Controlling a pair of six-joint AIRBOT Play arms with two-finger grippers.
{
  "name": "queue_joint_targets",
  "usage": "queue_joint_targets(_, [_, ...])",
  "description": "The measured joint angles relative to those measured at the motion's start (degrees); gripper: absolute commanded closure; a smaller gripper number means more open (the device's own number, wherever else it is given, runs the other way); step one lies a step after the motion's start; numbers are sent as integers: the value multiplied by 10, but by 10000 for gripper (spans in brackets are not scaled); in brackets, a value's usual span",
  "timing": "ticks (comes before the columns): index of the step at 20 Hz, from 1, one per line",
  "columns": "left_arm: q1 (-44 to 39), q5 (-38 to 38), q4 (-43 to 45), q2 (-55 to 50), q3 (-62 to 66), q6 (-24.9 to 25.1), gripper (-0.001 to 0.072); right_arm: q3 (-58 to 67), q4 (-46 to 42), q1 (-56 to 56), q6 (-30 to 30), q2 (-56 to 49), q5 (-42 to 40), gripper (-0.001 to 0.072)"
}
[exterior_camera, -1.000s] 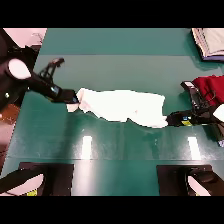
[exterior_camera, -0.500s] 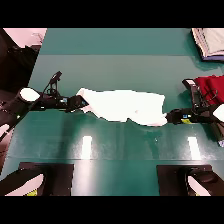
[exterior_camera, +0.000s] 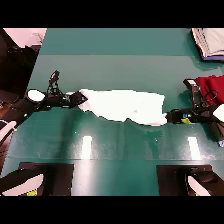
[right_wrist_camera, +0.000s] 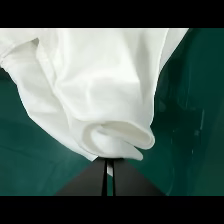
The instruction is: Fold the shirts.
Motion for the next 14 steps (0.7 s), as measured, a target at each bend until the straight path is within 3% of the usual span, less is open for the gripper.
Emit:
queue_joint_targets(5, [0, 0, -29, -5, 9, 63, 683, 0, 0, 0, 9, 0, 35, 700])
queue_joint_targets(6, [0, -10, -27, -5, 17, 70, 683, 0, 0, 0, 10, 0, 54, 671])
queue_joint_targets(8, [0, -39, -9, -3, 46, 82, 683, 0, -1, 0, 11, 0, 100, 205])
queue_joint_targets(9, [0, -60, 5, -2, 66, 86, 683, 0, -2, 0, 12, 0, 120, 115])
queue_joint_targets(12, [0, -123, 40, -1, 124, 93, 683, 0, -4, 0, 12, 6, 151, 119])
queue_joint_targets(14, [0, -153, 54, -2, 150, 95, 683, 0, -3, -7, 12, 11, 133, 158])
